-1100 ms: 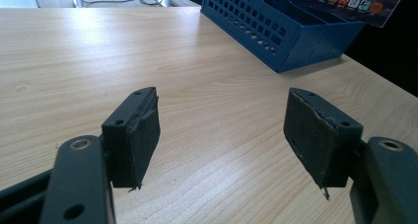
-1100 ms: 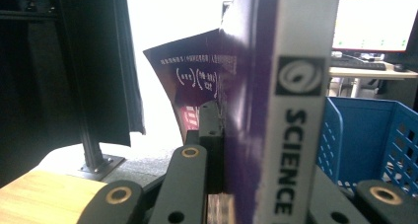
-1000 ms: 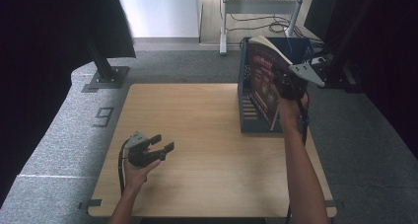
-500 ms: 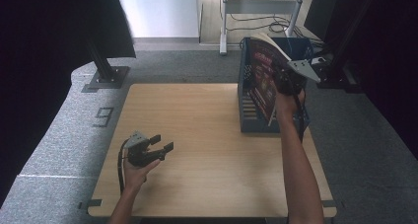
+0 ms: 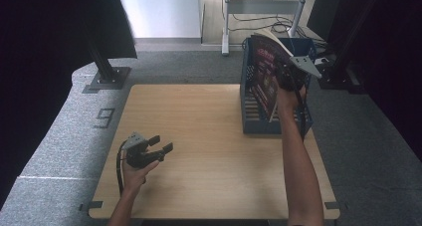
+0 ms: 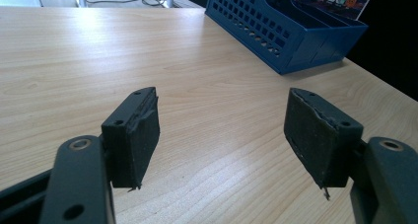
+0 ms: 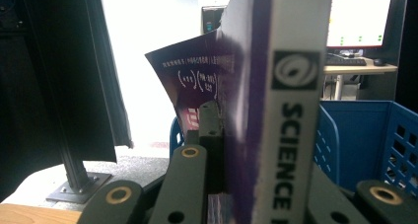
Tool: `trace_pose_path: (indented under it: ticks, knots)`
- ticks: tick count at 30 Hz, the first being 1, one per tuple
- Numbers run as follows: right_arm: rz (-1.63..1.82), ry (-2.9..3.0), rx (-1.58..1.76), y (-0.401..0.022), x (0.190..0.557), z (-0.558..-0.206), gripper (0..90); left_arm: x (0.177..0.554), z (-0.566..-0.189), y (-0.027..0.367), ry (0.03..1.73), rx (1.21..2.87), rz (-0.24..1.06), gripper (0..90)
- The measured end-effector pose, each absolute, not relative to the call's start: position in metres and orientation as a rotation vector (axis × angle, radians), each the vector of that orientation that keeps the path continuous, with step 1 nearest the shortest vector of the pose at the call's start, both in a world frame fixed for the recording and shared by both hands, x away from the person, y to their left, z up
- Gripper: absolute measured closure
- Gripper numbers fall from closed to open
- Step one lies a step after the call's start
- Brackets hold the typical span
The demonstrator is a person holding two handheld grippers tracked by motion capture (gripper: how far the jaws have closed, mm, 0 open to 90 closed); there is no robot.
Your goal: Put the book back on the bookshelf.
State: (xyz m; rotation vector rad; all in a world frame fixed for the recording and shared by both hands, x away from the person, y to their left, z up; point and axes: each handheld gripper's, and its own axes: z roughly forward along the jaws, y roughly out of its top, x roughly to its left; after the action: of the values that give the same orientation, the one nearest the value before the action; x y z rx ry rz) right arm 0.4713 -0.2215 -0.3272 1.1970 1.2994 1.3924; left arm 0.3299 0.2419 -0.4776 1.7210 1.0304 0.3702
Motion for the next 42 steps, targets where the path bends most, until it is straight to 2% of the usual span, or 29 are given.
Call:
trace_pose_path:
  ticks: [15,42]
  knots:
    - [1.388,1.285,1.189,-0.213,0.486,-0.328,81.4,0.331,-0.478,0.245,1.036,1.717,0.371,29.8]
    - [1.358,1.297,1.193,-0.187,0.515,-0.361,81.4,0.332,-0.48,0.249,1.049,1.718,0.376,29.9]
